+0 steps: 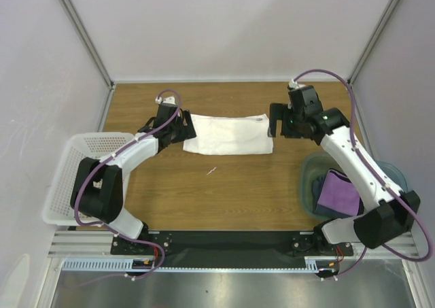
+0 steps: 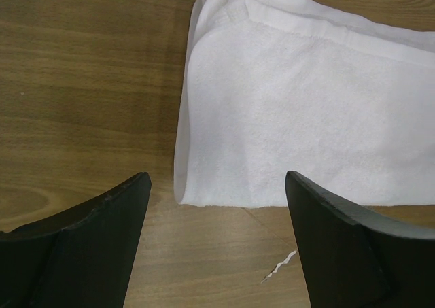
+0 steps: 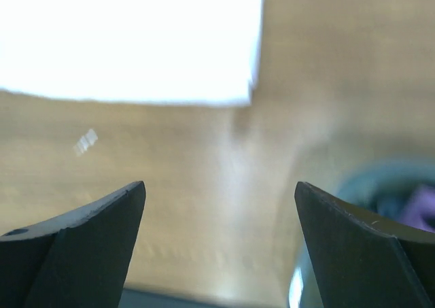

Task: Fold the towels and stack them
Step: Neatly place the folded towel into the bin

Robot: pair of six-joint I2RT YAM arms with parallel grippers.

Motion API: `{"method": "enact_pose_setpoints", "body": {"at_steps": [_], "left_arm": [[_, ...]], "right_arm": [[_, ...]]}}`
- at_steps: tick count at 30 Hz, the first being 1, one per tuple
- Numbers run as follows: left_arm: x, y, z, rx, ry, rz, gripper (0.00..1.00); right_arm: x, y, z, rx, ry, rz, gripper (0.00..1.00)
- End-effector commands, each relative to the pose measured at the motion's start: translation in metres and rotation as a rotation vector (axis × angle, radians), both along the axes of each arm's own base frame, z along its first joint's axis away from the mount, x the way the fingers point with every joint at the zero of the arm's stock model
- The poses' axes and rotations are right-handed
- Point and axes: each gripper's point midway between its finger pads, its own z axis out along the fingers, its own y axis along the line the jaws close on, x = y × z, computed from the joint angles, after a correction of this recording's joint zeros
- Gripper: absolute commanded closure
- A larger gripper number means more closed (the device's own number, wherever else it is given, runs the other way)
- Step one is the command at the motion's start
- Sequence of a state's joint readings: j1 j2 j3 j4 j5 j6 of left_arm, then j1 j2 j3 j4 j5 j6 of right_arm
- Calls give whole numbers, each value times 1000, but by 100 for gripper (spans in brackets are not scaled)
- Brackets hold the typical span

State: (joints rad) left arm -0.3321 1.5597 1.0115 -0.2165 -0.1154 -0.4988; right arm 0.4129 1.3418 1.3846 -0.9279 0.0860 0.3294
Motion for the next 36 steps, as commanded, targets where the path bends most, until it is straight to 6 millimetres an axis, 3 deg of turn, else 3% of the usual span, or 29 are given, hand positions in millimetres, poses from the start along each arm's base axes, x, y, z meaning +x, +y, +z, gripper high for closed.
{"method": "enact_pose_setpoints", "body": {"at_steps": [1, 3, 7, 12, 13, 22, 36], "left_arm": [[4, -4, 12, -50, -25, -16, 14], [6, 0, 8, -58, -16, -16, 14], [18, 8, 4, -92, -8, -17, 15], [30, -1, -1, -113, -43, -124, 18], [34, -2, -5, -104, -54, -146, 19], [52, -11, -33, -100, -7, -183, 22], [49, -18, -50, -132, 21, -201, 25]], "right_arm": [[74, 25, 19, 38, -218, 24, 0], [105, 22, 3, 37, -222, -42, 0], [140, 14, -36, 49, -178, -108, 3], [162, 11, -77, 73, -161, -102, 5], [163, 11, -90, 86, -135, -90, 7], [169, 23, -140, 149, -45, -41, 15], [150, 27, -189, 140, 85, -40, 16]]}}
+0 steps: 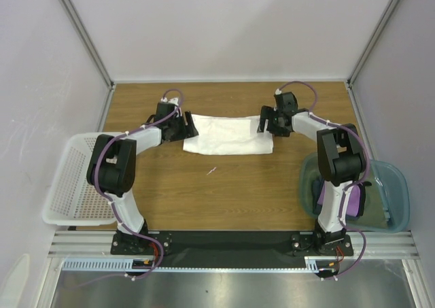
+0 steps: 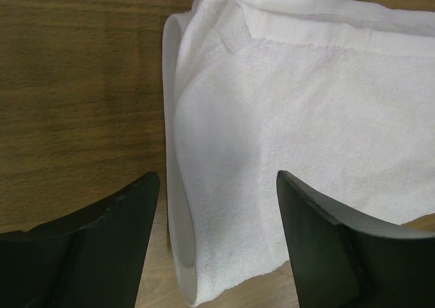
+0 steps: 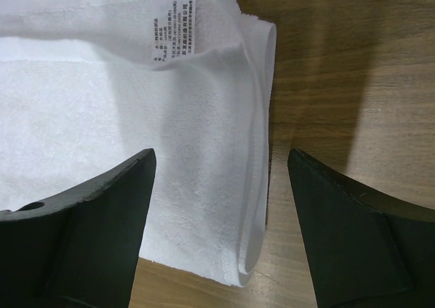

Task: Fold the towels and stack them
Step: Neatly place the folded towel into the bin

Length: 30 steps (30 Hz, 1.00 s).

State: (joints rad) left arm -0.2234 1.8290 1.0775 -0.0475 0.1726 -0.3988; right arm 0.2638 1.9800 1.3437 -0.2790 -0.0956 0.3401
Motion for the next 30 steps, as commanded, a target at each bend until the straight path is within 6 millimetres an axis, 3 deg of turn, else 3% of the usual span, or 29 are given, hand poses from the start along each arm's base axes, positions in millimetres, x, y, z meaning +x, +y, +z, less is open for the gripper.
{"method": "enact_pose_setpoints", "body": {"at_steps": [1, 8, 11, 14, 15, 17, 18, 19, 20, 21, 22, 25, 27, 28, 29, 30], "left_arm": [[10, -7, 4, -19, -37, -30, 25], [12, -11, 1, -28, -48, -32, 28], [12, -13, -1, -30, -46, -38, 30], [12, -15, -2, -37, -48, -48, 39], [13, -16, -3, -38, -49, -49, 46], [13, -18, -3, -46, -51, -54, 56], [14, -19, -4, -49, -54, -56, 67], [14, -20, -5, -53, -51, -56, 73], [15, -21, -4, -60, -52, -63, 79], [15, -22, -2, -64, -57, -62, 93], [15, -23, 1, -70, -64, -61, 100], [14, -27, 19, -96, -105, -57, 100], [9, -29, 43, -113, -159, -51, 100], [4, -34, 49, -120, -166, -56, 100], [1, -36, 68, -128, -204, -57, 99], [-1, -36, 73, -119, -210, -48, 100]], "right_arm": [[-1, 5, -6, 8, 11, 6, 16], [-9, 14, -19, 24, 46, 24, 25], [-9, 19, -28, 46, 65, 32, 36], [-10, 19, -31, 46, 73, 28, 58], [-10, 17, -32, 37, 74, 21, 71], [-9, 14, -29, 32, 74, 14, 83], [-8, 15, -27, 33, 70, 17, 94], [-3, 13, -20, 32, 57, 17, 100], [-6, 12, -17, 22, 68, 19, 100], [-2, 12, -7, 17, 50, 20, 100], [4, 12, 6, 11, 23, 26, 100], [5, 7, 40, -29, -13, 24, 100], [6, 2, 65, -61, -53, 20, 100], [5, 0, 89, -61, -97, 14, 100], [4, -3, 101, -66, -120, 11, 100], [1, -6, 110, -74, -130, 3, 100]]}}
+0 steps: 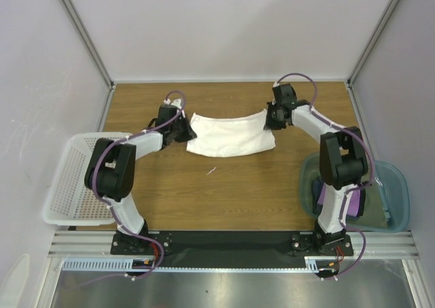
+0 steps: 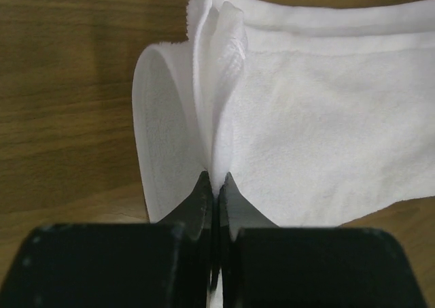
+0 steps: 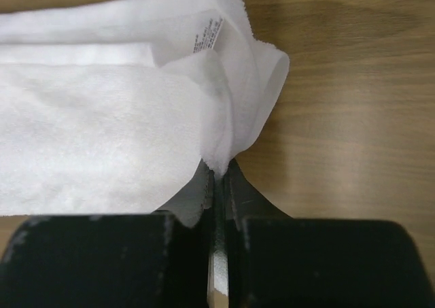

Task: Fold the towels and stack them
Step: Neatly place the folded towel into the bin

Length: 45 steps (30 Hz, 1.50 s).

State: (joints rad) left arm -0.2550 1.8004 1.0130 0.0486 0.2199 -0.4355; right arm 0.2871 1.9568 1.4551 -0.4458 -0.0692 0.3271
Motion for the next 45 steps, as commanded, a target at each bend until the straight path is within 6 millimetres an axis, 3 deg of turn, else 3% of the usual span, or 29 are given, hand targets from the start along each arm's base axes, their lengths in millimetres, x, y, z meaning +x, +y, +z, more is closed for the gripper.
{"method": "enact_pose_setpoints", "body": {"at_steps": [1, 4, 6, 10, 14, 15, 16, 19, 21, 22, 23, 26, 27, 28, 30, 32, 33, 34, 37, 40, 45], "left_arm": [[2, -22, 75, -54, -181, -14, 100], [-11, -37, 104, -65, -219, -24, 100], [-21, -46, 121, -101, -220, -21, 100], [-46, -75, 134, -161, -172, -44, 100], [-69, -109, 146, -204, -164, -92, 100], [-75, -116, 148, -212, -163, -105, 100], [-84, -132, 154, -223, -170, -139, 100], [-103, -165, 171, -261, -193, -214, 100], [-110, -182, 173, -264, -200, -234, 100], [-120, -199, 182, -284, -216, -268, 100], [-123, -207, 177, -279, -209, -277, 100], [-145, -236, 179, -292, -210, -327, 100], [-151, -244, 168, -283, -186, -333, 100], [-163, -260, 174, -317, -203, -368, 100], [-168, -275, 161, -307, -188, -366, 100], [-181, -300, 169, -334, -195, -413, 100], [-182, -309, 159, -316, -185, -423, 100], [-187, -323, 169, -323, -207, -429, 100], [-196, -351, 174, -347, -217, -463, 100], [-207, -368, 174, -365, -217, -477, 100], [-225, -382, 159, -362, -213, -478, 100]], "right_arm": [[1, -18, 104, -49, -203, -29, 100], [-12, -42, 140, -100, -253, -77, 100], [-25, -66, 154, -162, -253, -126, 100], [-58, -114, 187, -243, -260, -225, 100], [-111, -167, 212, -349, -246, -383, 100], [-130, -181, 229, -351, -295, -434, 100], [-143, -191, 227, -379, -288, -459, 100], [-183, -227, 243, -436, -337, -582, 100], [-198, -244, 238, -510, -318, -617, 100], [-212, -263, 237, -544, -300, -687, 100], [-220, -271, 230, -578, -268, -712, 100], [-238, -285, 207, -630, -166, -745, 100], [-242, -289, 203, -659, -152, -753, 100], [-248, -297, 204, -700, -158, -789, 100], [-259, -310, 189, -793, -117, -819, 100], [-262, -326, 193, -858, -153, -872, 100], [-270, -336, 193, -870, -143, -919, 100], [-265, -343, 198, -863, -192, -941, 100], [-275, -362, 205, -928, -230, -983, 100], [-286, -378, 196, -1004, -154, -995, 100], [-297, -383, 169, -1077, -85, -951, 100]]}}
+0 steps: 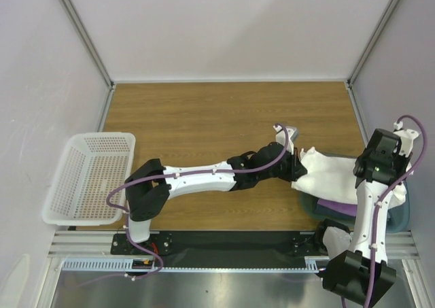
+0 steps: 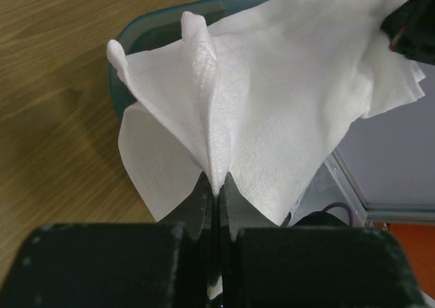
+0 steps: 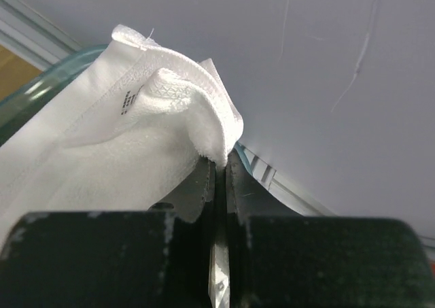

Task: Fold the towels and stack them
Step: Neatly place the folded towel into the bin

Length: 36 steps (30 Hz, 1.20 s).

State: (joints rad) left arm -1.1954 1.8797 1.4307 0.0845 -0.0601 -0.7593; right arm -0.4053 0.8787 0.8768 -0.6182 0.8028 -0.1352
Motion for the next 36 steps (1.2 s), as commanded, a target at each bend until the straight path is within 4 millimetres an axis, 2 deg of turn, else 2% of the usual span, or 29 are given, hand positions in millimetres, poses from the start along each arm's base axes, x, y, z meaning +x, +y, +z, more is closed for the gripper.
{"method": "enact_pose_setpoints", "body": {"at_steps": [1, 2, 3, 7, 12, 15, 28, 29, 31, 32, 34, 36], "left_arm": [[-4, -15, 12, -56, -29, 37, 100], [-4, -17, 7, -48, -33, 43, 100], [-6, -19, 4, -46, -37, 45, 100], [-10, -28, 4, -65, -69, 43, 100], [-17, -26, -21, -51, -48, 40, 100], [-22, -34, -36, -34, -41, 25, 100], [-14, -43, -61, 16, -60, 40, 100], [-14, -44, -67, 31, -59, 37, 99], [-14, -48, -66, 39, -61, 27, 98], [-14, -49, -67, 43, -65, 23, 96], [-14, -53, -66, 44, -64, 17, 91], [-14, -53, -64, 51, -71, 10, 82]], "right_arm": [[-9, -18, 10, -145, 11, -59, 100], [-19, -20, 0, -167, 80, -77, 100], [-20, -21, -2, -179, 86, -76, 100], [-7, -21, -11, -162, 39, -28, 100], [-7, -28, -18, -184, 38, -57, 100], [-6, -31, -24, -189, 50, -57, 100], [-7, -28, -47, -181, 56, -24, 100], [-9, -27, -52, -178, 67, -22, 98], [-13, -26, -50, -188, 57, -33, 89], [-15, -26, -51, -189, 60, -34, 80], [-18, -23, -54, -180, 61, -32, 73], [-17, -22, -48, -180, 38, -26, 60]]}}
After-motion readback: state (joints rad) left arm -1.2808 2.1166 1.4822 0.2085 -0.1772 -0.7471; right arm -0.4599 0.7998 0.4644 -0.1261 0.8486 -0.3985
